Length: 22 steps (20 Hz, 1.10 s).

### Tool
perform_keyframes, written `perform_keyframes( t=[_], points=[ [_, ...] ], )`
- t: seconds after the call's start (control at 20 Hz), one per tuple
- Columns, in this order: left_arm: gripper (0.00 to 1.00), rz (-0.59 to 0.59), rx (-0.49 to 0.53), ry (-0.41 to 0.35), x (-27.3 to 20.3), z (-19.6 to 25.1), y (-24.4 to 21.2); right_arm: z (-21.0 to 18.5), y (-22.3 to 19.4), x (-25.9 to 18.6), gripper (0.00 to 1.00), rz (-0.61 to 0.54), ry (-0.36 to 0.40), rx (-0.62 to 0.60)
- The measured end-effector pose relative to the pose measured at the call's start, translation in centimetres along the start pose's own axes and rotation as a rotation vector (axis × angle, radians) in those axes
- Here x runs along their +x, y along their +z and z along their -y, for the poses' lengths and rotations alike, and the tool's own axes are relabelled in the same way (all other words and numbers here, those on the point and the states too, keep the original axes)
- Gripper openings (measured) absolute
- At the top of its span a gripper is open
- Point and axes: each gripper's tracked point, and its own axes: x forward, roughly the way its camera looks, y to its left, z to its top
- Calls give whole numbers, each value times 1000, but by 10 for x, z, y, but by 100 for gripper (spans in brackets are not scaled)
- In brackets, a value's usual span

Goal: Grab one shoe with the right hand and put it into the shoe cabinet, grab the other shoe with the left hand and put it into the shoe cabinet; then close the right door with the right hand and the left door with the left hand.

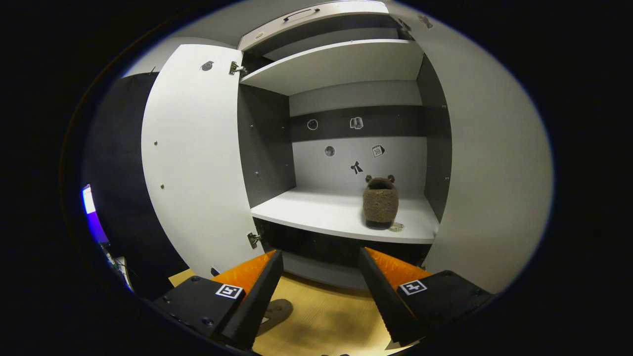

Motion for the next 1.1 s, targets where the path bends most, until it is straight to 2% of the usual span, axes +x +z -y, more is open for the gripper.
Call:
perform_keyframes(
  t=[0.3, 0.65, 0.85, 1.1],
  points=[
    [5, 48, -29, -33, -47, 9, 28, -2, 1, -4, 99, 0, 17, 7],
    [5, 140, 28, -47, -163, 26, 89, -1, 9, -18, 98, 25, 28, 20],
    [5, 213, 80, -37, -219, 25, 151, -3, 7, -23, 99, 27, 50, 27],
    [5, 341, 216, 67, -255, 19, 256, -8, 13, -31, 98, 51, 96, 5]
  ],
)
